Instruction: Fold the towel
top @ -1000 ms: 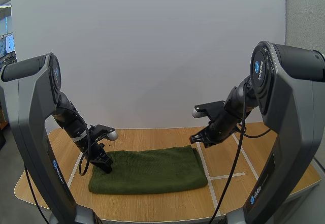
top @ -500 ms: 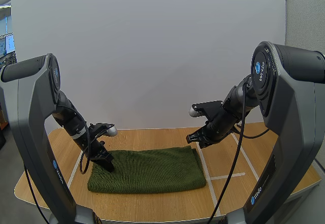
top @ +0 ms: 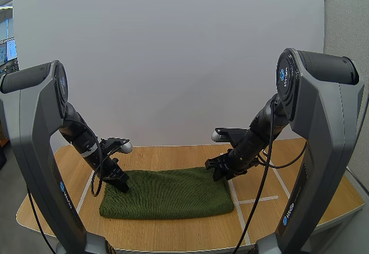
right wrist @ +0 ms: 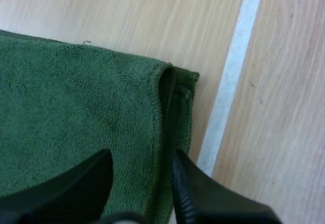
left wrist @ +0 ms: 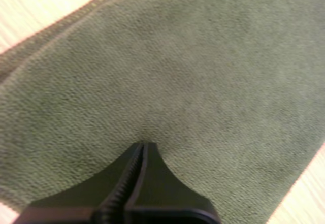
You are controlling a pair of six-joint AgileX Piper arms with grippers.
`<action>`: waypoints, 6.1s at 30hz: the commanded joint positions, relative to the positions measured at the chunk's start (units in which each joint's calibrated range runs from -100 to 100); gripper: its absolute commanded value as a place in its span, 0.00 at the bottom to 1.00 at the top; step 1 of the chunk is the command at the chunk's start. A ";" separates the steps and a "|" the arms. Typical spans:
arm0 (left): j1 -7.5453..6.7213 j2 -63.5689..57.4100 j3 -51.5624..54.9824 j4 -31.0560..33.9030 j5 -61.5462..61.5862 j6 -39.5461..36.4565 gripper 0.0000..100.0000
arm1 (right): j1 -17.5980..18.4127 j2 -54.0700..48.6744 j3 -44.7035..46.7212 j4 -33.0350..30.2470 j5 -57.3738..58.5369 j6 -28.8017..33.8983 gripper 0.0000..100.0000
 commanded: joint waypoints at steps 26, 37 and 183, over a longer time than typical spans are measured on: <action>0.06 -0.42 1.99 -0.59 -7.94 -0.60 0.00 | -0.07 2.94 0.15 1.17 -1.73 -1.97 0.89; 0.06 3.79 1.99 -0.59 -8.43 -0.73 0.00 | -0.07 6.37 0.15 2.87 0.80 -2.55 0.89; 4.77 -12.23 3.78 -5.00 -6.16 0.77 0.00 | 18.70 3.42 -10.10 23.37 19.38 -7.92 0.81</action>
